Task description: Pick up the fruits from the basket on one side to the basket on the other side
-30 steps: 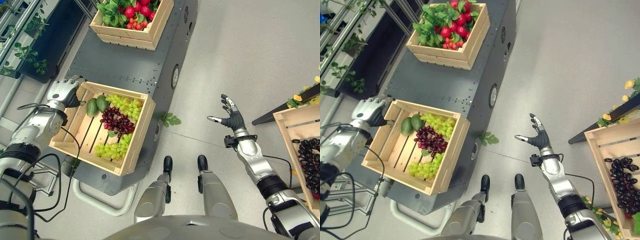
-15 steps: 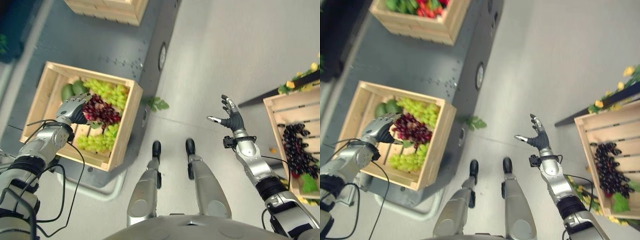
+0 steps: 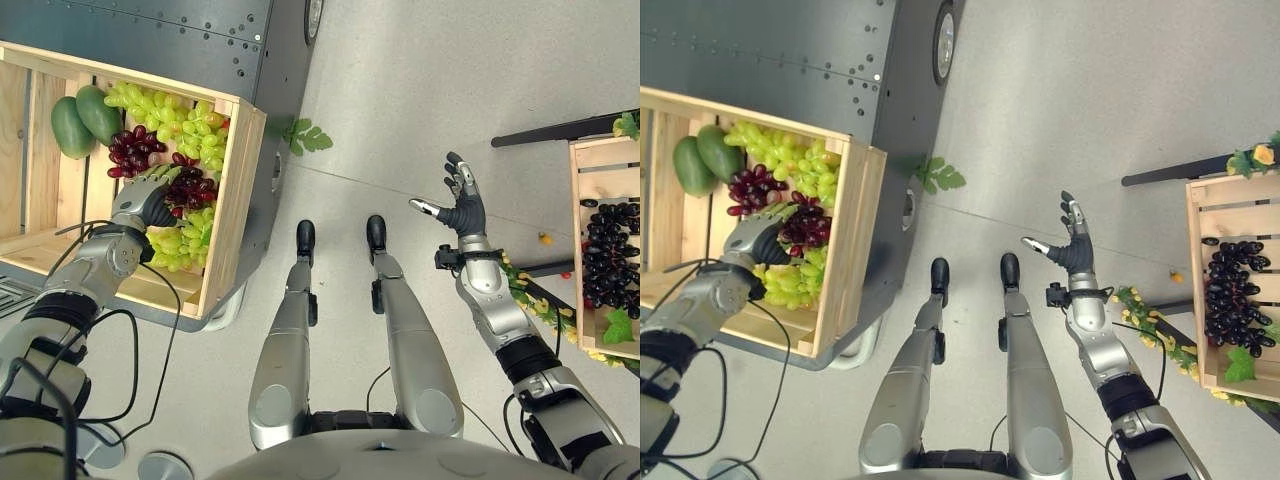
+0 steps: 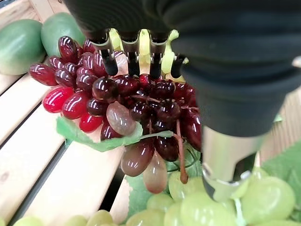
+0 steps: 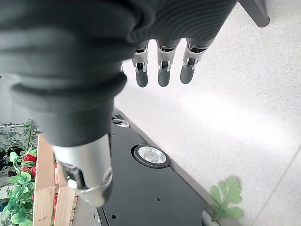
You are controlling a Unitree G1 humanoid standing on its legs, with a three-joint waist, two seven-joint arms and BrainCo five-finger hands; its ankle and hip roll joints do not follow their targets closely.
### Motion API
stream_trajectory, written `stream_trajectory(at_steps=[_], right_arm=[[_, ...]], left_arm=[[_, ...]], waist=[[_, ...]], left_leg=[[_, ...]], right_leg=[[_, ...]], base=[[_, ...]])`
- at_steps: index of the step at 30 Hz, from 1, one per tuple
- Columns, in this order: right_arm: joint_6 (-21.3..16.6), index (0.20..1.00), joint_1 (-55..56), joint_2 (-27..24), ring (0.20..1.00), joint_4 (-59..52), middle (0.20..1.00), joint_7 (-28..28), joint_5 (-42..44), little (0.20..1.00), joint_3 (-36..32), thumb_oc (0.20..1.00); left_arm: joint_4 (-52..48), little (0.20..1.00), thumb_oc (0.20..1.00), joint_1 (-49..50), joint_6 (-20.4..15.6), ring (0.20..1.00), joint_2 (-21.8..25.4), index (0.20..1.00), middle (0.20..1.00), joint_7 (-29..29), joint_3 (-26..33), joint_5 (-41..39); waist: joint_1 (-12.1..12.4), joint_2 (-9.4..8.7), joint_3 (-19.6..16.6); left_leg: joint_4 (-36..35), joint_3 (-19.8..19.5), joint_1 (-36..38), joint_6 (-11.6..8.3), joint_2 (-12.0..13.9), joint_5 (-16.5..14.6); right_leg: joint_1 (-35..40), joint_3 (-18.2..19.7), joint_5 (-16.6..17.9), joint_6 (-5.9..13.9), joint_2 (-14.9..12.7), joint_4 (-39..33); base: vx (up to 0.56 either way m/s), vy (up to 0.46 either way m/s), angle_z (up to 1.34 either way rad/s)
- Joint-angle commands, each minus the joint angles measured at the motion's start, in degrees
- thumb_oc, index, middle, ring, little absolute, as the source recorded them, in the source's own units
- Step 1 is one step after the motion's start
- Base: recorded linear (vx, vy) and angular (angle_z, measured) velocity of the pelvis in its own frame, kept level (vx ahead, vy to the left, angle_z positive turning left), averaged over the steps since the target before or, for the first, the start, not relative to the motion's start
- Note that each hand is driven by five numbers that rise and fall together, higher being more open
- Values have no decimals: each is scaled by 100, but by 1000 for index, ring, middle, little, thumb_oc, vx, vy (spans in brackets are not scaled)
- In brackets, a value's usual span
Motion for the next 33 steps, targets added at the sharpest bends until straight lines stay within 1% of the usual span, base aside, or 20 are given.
stream_trajectory(at_steps=[1,3,7,8,12,14,17,19,23,27,30,32,33], right_arm=[[-325,1000,49,-37,1000,-421,1000,-125,69,1000,-64,1000],[-323,1000,-49,-38,1000,-372,1000,-175,60,1000,-45,1000],[-334,1000,-172,0,1000,-324,1000,-273,67,1000,-55,1000],[-318,1000,-191,5,1000,-307,1000,-283,43,1000,-57,1000],[-283,1000,-206,12,1000,-298,1000,-274,18,1000,-71,1000],[-278,1000,-225,19,1000,-244,1000,-303,-11,1000,-68,1000],[-297,1000,-258,-14,1000,-234,1000,-324,-32,1000,-74,1000],[-289,1000,-242,-29,1000,-240,1000,-322,-46,1000,-82,1000],[-295,1000,-191,-55,1000,-240,1000,-385,-118,1000,-145,1000],[-293,1000,-180,-55,1000,-164,1000,-437,-180,1000,-138,1000],[-288,1000,-156,-84,1000,-155,1000,-476,-241,1000,-206,1000],[-290,1000,-100,-124,1000,-173,1000,-516,-294,1000,-300,1000],[-289,1000,-99,-124,1000,-176,1000,-516,-295,1000,-292,1000]], left_arm=[[114,1000,1000,5,-14,1000,192,1000,1000,-210,-36,-318],[100,1000,1000,-23,-32,1000,232,1000,1000,-239,-82,-348],[72,1000,1000,45,-53,1000,203,1000,1000,-314,-107,-418],[26,1000,1000,158,-57,1000,204,1000,1000,-416,-83,-459],[-34,1000,1000,383,-55,1000,138,1000,1000,-528,7,-552],[-48,1000,1000,495,-53,1000,111,1000,1000,-476,105,-538],[-264,1000,1000,606,-45,1000,224,1000,1000,-366,-7,-205],[-249,1000,1000,682,-41,1000,218,1000,1000,-340,48,-168],[-257,1000,1000,914,42,1000,79,1000,1000,-125,345,-146],[-430,1000,1000,1017,126,1000,103,1000,1000,211,584,29],[-796,1000,1000,1249,134,1000,192,1000,1000,309,733,199],[-1182,1000,1000,1597,176,1000,252,1000,1000,434,1054,314],[-1201,1000,1000,1625,181,1000,253,1000,1000,432,1077,319]], waist=[[-76,-185,-53],[-65,-155,-53],[-33,-176,-53],[-5,-171,-53],[22,-161,-53],[42,-148,-53],[83,-123,-53],[94,-125,-53],[143,-97,-53],[209,-27,-53],[267,41,-53],[330,126,-53],[324,126,-53]], left_leg=[[729,-97,-435,300,-367,-452],[758,-97,-553,306,-401,-456],[760,-91,-653,322,-419,-466],[768,-92,-670,329,-438,-471],[776,-94,-686,340,-463,-485],[769,-91,-677,343,-473,-488],[764,-108,-678,341,-489,-496],[769,-111,-677,344,-493,-505],[755,-125,-658,353,-518,-506],[696,-128,-590,355,-525,-489],[657,-127,-542,355,-534,-475],[639,-140,-493,354,-543,-479],[637,-140,-489,354,-541,-480]], right_leg=[[29,167,274,675,-157,-333],[-85,160,274,678,-162,-303],[-172,167,307,686,-164,-347],[-176,166,308,686,-168,-361],[-198,164,310,676,-166,-363],[-194,169,311,672,-165,-373],[-173,157,314,675,-177,-410],[-159,157,311,673,-183,-420],[-147,144,312,664,-193,-423],[-90,157,316,662,-200,-465],[-48,162,304,661,-207,-482],[-15,160,294,659,-222,-481],[-13,160,294,659,-221,-481]], base=[[-9,6,8],[-2,13,6],[0,0,0],[0,0,0],[0,0,0],[0,0,0],[0,0,0],[0,0,0],[0,0,0],[0,0,0],[0,0,0],[0,0,0],[0,0,0]])
